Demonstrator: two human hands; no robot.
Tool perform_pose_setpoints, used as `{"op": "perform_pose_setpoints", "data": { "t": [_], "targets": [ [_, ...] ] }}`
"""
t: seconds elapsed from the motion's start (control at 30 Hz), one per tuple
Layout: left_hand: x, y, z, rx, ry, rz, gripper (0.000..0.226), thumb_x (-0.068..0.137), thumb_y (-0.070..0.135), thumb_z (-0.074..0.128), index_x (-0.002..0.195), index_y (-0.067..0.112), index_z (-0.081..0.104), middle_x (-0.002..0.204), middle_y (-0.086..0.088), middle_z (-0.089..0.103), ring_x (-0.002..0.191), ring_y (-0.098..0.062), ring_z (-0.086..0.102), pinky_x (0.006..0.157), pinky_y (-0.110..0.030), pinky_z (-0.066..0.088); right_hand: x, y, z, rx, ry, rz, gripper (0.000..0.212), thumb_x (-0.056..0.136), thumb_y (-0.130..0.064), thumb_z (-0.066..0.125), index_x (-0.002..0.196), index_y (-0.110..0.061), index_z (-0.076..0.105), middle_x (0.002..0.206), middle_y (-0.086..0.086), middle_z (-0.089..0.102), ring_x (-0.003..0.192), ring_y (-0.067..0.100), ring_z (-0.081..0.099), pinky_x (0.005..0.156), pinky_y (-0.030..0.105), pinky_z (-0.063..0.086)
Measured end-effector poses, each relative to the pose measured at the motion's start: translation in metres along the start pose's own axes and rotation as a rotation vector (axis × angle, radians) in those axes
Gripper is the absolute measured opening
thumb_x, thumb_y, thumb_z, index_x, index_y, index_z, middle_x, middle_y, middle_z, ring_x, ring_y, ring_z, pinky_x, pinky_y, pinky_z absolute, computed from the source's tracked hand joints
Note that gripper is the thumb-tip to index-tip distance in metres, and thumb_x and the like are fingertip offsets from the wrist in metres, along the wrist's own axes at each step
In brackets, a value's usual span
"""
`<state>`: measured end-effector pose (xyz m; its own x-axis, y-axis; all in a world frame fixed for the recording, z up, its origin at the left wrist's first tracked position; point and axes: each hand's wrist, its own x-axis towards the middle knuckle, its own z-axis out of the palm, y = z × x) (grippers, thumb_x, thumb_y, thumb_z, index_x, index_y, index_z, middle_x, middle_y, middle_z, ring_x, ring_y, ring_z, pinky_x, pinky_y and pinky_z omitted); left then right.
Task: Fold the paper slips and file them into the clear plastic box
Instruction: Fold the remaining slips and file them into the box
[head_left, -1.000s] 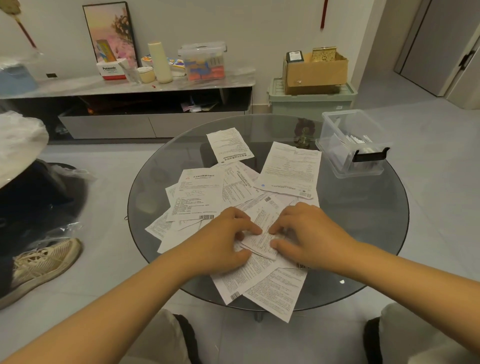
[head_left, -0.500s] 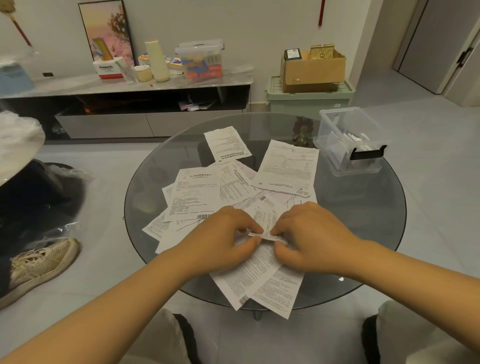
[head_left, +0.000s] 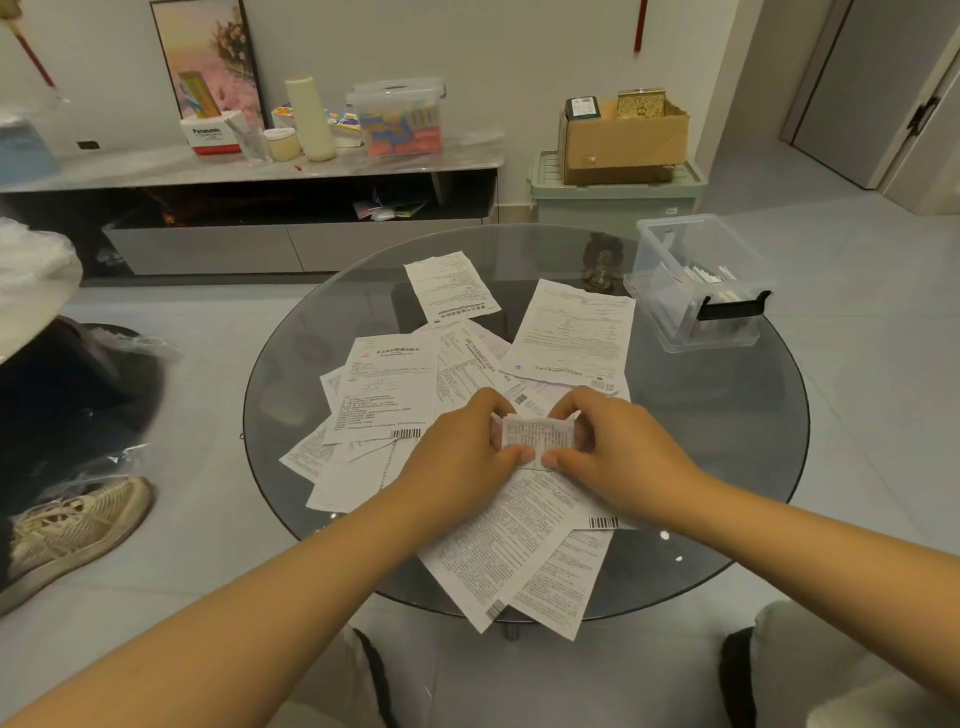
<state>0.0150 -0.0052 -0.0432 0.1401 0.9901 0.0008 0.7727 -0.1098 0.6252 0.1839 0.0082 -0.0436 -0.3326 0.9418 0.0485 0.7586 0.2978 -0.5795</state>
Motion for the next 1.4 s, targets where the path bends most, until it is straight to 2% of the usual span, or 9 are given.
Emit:
{"op": "perform_pose_setpoints", "data": {
  "t": [0.13, 0.23, 0.4, 0.57, 0.77, 0.93, 1.03, 1.27, 1.4],
  "targets": [
    [0.005, -0.002, 0.005, -0.016, 0.016, -0.065, 0.035, 0.083, 0.032, 0.069, 0.109, 0.026, 0.046, 0.079, 0.01, 0.054, 0.072, -0.007, 0.053, 0.067, -0.024, 0.044, 0.003, 0.004, 0.003, -0.016, 0.0, 0.03, 0.05, 0.076, -0.035, 0.072, 0.116, -0.028, 0.042, 0.08, -0.012, 0.053, 0.089, 0.011, 0.048, 0.078, 0.033, 0.045],
    [0.007, -0.004, 0.005, 0.022, 0.039, -0.065, 0.046, 0.079, 0.034, 0.073, 0.115, 0.027, 0.046, 0.096, 0.009, 0.049, 0.088, -0.008, 0.049, 0.077, -0.025, 0.041, 0.002, 0.003, 0.001, -0.004, 0.032, 0.003, 0.064, 0.076, -0.03, 0.074, 0.127, -0.034, 0.035, 0.104, -0.011, 0.043, 0.109, 0.012, 0.037, 0.097, 0.03, 0.035],
    [0.01, -0.006, -0.003, 0.192, 0.005, 0.17, 0.03, 0.082, 0.028, 0.07, 0.112, 0.028, 0.063, 0.11, 0.012, 0.044, 0.112, -0.009, 0.037, 0.101, -0.029, 0.031, 0.002, 0.001, 0.0, -0.319, -0.004, -0.142, 0.04, 0.087, -0.035, 0.06, 0.127, -0.036, 0.052, 0.133, -0.015, 0.034, 0.122, 0.013, 0.024, 0.099, 0.027, 0.015],
    [0.009, -0.004, -0.007, 0.248, -0.093, 0.275, 0.028, 0.088, 0.032, 0.063, 0.113, 0.021, 0.066, 0.115, 0.008, 0.059, 0.112, -0.009, 0.045, 0.097, -0.024, 0.036, -0.005, 0.004, -0.002, -0.47, -0.042, -0.211, 0.035, 0.097, -0.04, 0.037, 0.128, -0.034, 0.051, 0.13, -0.021, 0.05, 0.117, 0.012, 0.033, 0.092, 0.028, 0.019],
    [0.011, -0.001, -0.012, 0.386, -0.101, 0.344, 0.034, 0.088, 0.04, 0.06, 0.117, 0.023, 0.062, 0.112, 0.009, 0.06, 0.107, -0.009, 0.049, 0.09, -0.022, 0.039, -0.015, 0.008, 0.001, -0.501, -0.148, -0.186, 0.049, 0.1, -0.039, 0.027, 0.147, -0.028, 0.019, 0.153, -0.009, 0.024, 0.141, 0.016, 0.017, 0.11, 0.031, 0.013],
    [0.013, 0.004, -0.015, 0.461, -0.068, 0.428, 0.029, 0.094, 0.039, 0.048, 0.108, 0.024, 0.067, 0.101, 0.01, 0.066, 0.093, -0.01, 0.057, 0.078, -0.027, 0.046, -0.006, 0.01, -0.004, -0.482, -0.027, -0.259, 0.038, 0.096, -0.042, 0.036, 0.13, -0.029, 0.05, 0.123, -0.008, 0.058, 0.121, 0.012, 0.044, 0.101, 0.028, 0.024],
    [0.017, 0.013, -0.014, 0.421, 0.025, 0.431, 0.025, 0.095, 0.036, 0.046, 0.104, 0.023, 0.066, 0.099, 0.008, 0.067, 0.09, -0.012, 0.059, 0.077, -0.029, 0.046, 0.0, 0.007, -0.01, -0.504, 0.102, -0.295, 0.035, 0.098, -0.039, 0.035, 0.099, -0.024, 0.067, 0.094, -0.003, 0.068, 0.094, 0.018, 0.056, 0.078, 0.03, 0.031],
    [0.029, 0.041, -0.017, -0.191, 0.272, 0.238, 0.008, 0.09, 0.022, 0.061, 0.084, 0.027, 0.063, 0.082, 0.016, 0.064, 0.082, 0.0, 0.058, 0.074, -0.017, 0.048, 0.013, -0.004, -0.051, -0.087, 0.139, -0.102, 0.03, 0.094, -0.025, 0.051, 0.083, -0.003, 0.067, 0.081, 0.011, 0.061, 0.078, 0.024, 0.055, 0.07, 0.039, 0.044],
    [0.035, 0.056, -0.018, -0.233, 0.322, 0.223, 0.014, 0.087, 0.016, 0.064, 0.077, 0.026, 0.065, 0.08, 0.014, 0.067, 0.078, 0.0, 0.059, 0.069, -0.012, 0.045, 0.009, -0.003, -0.066, 0.013, 0.178, -0.05, 0.024, 0.091, -0.024, 0.056, 0.08, -0.007, 0.068, 0.073, 0.011, 0.065, 0.072, 0.023, 0.056, 0.064, 0.034, 0.044]
  ]
}}
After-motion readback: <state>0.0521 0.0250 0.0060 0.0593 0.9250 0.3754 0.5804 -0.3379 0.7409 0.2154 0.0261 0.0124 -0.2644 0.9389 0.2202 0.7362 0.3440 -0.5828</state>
